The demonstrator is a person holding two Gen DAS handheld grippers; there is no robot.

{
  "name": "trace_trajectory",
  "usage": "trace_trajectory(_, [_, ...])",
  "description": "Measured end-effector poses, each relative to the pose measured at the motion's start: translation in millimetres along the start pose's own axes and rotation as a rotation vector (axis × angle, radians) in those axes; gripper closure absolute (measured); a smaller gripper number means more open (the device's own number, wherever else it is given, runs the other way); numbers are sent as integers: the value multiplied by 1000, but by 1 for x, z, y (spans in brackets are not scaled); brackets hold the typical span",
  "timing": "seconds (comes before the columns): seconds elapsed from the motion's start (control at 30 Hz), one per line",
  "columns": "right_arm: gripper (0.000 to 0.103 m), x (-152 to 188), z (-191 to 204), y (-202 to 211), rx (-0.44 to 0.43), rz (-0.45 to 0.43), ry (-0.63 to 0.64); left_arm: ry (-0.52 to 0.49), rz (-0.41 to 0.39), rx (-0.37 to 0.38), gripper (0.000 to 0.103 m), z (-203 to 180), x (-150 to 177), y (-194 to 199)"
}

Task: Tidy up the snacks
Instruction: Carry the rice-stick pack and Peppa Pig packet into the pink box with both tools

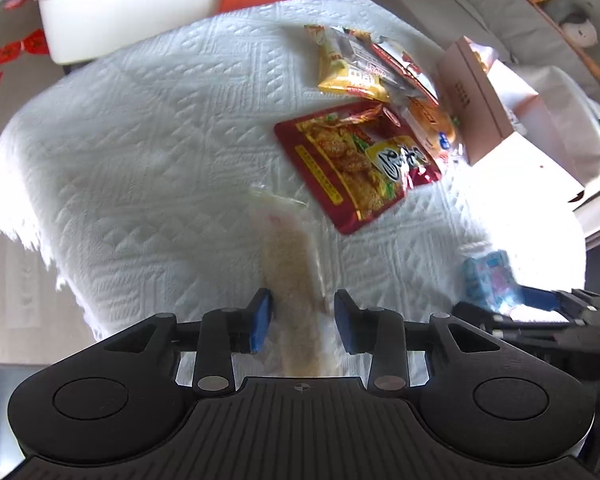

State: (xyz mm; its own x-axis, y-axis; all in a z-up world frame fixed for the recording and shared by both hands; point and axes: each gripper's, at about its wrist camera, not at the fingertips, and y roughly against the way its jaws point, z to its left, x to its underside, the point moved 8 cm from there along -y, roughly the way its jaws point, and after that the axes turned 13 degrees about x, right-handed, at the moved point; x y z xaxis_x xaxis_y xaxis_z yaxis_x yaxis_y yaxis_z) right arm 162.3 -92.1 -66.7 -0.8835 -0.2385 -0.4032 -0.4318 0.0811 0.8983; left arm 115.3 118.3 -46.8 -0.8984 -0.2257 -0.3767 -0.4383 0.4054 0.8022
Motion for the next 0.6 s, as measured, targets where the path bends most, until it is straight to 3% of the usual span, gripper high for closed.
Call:
trace_trajectory(0.13, [11,0,2,-2,15,-41,-23,-54,30,-48,59,-11,-4,-9])
trace_trajectory(0.23, [11,-2,1,-5,7,-54,-16,-79,57,-55,63,-17,8,-6])
trace_trajectory(0.27, [14,-3,1,-4,7,-53,-8,-66,74,-58,66,-18,12,-5])
trace_trajectory(0.33, [44,-5,0,3,12,-63,24,-4,106,-34,70,-18,20,-2])
trace_trajectory(0.47, [44,-4,-10,32,-27,-29,49,25,141,8,71,-40,28,8])
trace_trajectory(0.6, [44,-8,-45,92,-45,-39,-6,-4,128,87,71,-88,27,42])
